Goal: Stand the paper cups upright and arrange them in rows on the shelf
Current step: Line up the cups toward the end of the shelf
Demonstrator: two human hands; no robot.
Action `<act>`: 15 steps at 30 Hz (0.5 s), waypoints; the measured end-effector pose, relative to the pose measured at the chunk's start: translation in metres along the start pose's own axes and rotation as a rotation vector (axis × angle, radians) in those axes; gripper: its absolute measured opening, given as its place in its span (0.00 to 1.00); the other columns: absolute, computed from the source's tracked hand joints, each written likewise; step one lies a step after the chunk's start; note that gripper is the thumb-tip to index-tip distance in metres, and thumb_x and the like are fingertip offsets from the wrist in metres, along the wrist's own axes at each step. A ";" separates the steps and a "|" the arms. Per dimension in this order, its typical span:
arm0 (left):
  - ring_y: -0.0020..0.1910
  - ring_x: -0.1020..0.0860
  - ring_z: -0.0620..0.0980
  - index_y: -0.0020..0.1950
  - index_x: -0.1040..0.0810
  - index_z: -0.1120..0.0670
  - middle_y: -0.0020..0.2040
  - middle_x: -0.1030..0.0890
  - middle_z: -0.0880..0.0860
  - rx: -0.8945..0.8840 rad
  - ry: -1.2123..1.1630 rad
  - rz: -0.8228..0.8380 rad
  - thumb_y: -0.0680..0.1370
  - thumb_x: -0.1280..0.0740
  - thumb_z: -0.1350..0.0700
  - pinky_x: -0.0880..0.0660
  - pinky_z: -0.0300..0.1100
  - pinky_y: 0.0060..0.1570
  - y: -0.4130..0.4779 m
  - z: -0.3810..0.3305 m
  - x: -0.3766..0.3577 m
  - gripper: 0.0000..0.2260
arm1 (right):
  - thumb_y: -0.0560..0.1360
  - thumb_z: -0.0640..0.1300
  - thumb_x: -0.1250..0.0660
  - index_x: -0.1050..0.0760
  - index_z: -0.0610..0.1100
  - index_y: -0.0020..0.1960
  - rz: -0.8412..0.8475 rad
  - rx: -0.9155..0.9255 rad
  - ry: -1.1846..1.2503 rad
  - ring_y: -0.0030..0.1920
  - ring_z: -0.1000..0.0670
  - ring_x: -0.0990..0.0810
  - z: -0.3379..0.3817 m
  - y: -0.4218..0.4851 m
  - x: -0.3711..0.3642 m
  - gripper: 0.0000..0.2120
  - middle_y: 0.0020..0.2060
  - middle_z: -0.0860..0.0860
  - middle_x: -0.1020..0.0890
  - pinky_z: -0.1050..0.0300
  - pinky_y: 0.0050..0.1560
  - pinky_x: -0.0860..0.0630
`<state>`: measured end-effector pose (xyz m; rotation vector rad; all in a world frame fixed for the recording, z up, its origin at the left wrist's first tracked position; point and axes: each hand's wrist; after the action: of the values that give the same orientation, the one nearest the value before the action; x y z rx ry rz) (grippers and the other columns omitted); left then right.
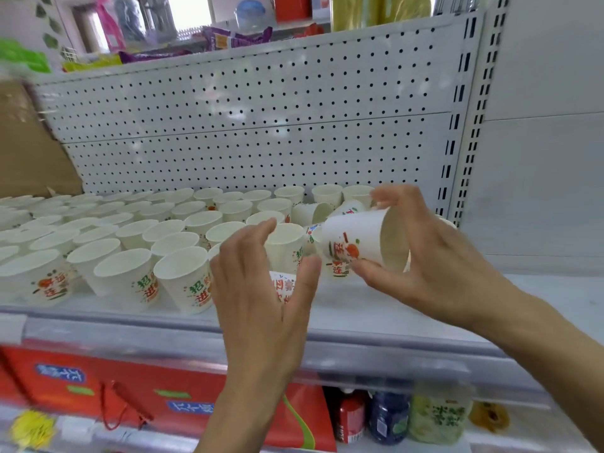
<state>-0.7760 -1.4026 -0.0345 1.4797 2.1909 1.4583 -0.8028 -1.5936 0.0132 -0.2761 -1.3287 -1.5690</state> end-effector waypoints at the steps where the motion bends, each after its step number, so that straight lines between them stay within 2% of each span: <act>1: 0.65 0.35 0.47 0.68 0.32 0.49 0.65 0.32 0.47 0.008 0.075 0.008 0.74 0.40 0.35 0.42 0.40 0.63 -0.004 0.009 0.002 0.28 | 0.67 0.63 0.34 0.42 0.57 0.64 0.091 -0.035 -0.089 0.45 0.57 0.29 -0.001 0.003 0.003 0.31 0.55 0.59 0.30 0.60 0.41 0.31; 2: 0.66 0.36 0.49 0.69 0.33 0.49 0.66 0.33 0.48 0.045 0.110 0.042 0.72 0.39 0.34 0.43 0.42 0.64 -0.009 0.015 0.001 0.30 | 0.67 0.66 0.37 0.42 0.57 0.65 0.190 -0.038 -0.190 0.48 0.57 0.29 -0.001 0.006 0.005 0.31 0.57 0.59 0.30 0.61 0.43 0.32; 5: 0.68 0.37 0.51 0.71 0.36 0.49 0.67 0.34 0.49 0.104 0.172 0.150 0.68 0.39 0.32 0.42 0.44 0.63 -0.018 0.027 -0.005 0.35 | 0.69 0.69 0.41 0.44 0.58 0.71 0.418 0.008 -0.378 0.62 0.53 0.32 0.001 0.013 0.001 0.34 0.64 0.57 0.32 0.54 0.58 0.31; 7: 0.68 0.36 0.52 0.72 0.36 0.50 0.67 0.34 0.49 0.082 0.200 0.154 0.69 0.38 0.34 0.40 0.45 0.63 -0.021 0.032 -0.007 0.35 | 0.70 0.68 0.39 0.48 0.60 0.75 0.505 0.035 -0.426 0.63 0.51 0.35 0.002 0.017 -0.007 0.37 0.64 0.55 0.32 0.51 0.61 0.33; 11: 0.68 0.33 0.54 0.73 0.40 0.52 0.68 0.37 0.49 0.172 0.138 0.087 0.70 0.31 0.40 0.34 0.53 0.64 -0.023 0.036 0.001 0.37 | 0.69 0.67 0.37 0.50 0.61 0.75 0.524 0.066 -0.419 0.60 0.52 0.37 0.001 0.020 -0.014 0.40 0.62 0.56 0.32 0.53 0.58 0.33; 13: 0.62 0.27 0.54 0.71 0.38 0.50 0.63 0.33 0.47 0.250 0.105 0.059 0.68 0.30 0.39 0.32 0.53 0.61 -0.023 0.039 0.006 0.36 | 0.67 0.68 0.37 0.50 0.62 0.75 0.524 0.062 -0.401 0.59 0.53 0.37 0.001 0.018 -0.016 0.40 0.61 0.58 0.32 0.54 0.57 0.33; 15: 0.53 0.22 0.51 0.66 0.36 0.44 0.53 0.26 0.42 0.279 0.045 0.056 0.69 0.28 0.42 0.28 0.57 0.58 -0.022 0.040 0.010 0.30 | 0.67 0.70 0.38 0.49 0.62 0.74 0.516 0.052 -0.383 0.59 0.54 0.37 0.003 0.016 -0.018 0.40 0.62 0.59 0.32 0.55 0.58 0.34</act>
<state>-0.7731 -1.3706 -0.0690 1.6157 2.4834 1.2515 -0.7832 -1.5794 0.0114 -0.8484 -1.4376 -1.0737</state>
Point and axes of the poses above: each hand's wrist, its own y-axis towards the middle knuckle, its own x-axis out of the back of the hand, z = x × y
